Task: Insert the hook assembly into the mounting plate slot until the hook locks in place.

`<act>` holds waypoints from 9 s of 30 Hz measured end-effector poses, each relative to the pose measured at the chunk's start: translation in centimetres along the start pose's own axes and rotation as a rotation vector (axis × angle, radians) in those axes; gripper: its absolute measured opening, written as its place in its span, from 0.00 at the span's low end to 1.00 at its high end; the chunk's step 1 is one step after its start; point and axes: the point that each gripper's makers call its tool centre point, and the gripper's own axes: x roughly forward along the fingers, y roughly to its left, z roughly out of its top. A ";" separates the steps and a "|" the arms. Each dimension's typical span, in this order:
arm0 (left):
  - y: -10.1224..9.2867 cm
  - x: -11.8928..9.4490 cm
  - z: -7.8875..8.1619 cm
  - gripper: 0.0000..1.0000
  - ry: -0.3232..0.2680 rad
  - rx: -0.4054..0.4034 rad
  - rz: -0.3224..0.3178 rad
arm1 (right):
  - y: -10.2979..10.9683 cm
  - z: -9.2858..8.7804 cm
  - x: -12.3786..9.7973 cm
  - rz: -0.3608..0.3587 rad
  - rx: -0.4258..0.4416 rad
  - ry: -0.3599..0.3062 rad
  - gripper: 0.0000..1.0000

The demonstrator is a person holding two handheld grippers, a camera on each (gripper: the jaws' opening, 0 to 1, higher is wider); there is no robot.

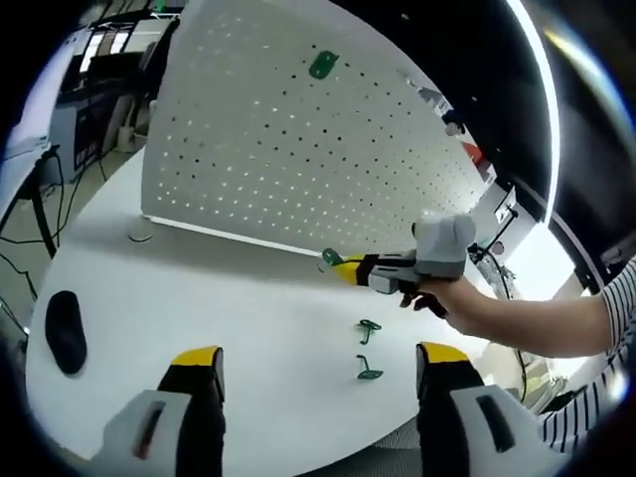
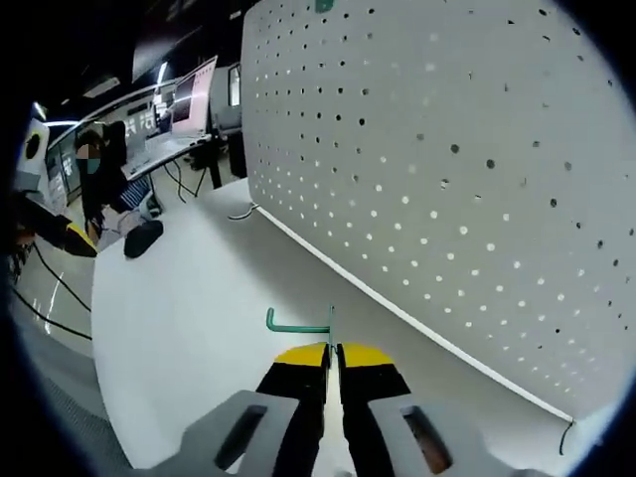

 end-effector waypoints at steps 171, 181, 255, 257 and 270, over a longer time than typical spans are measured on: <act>-1.9 -1.0 17.3 0.01 -0.518 0.374 0.209 | 2.8 -7.5 -20.4 -0.268 0.377 -0.117 0.60; -1.2 -0.9 21.2 0.02 -0.585 0.398 0.249 | 2.9 -8.5 -20.3 -0.260 0.402 -0.092 0.59; 1.8 3.0 30.5 0.02 -0.717 0.495 0.471 | 2.3 -10.7 -19.3 -0.237 0.462 -0.035 0.55; 1.8 3.1 30.4 0.02 -0.708 0.500 0.473 | 2.3 -10.7 -19.2 -0.235 0.462 -0.035 0.55; 2.0 3.5 30.2 0.02 -0.654 0.495 0.479 | 2.3 -10.8 -19.1 -0.230 0.461 -0.031 0.55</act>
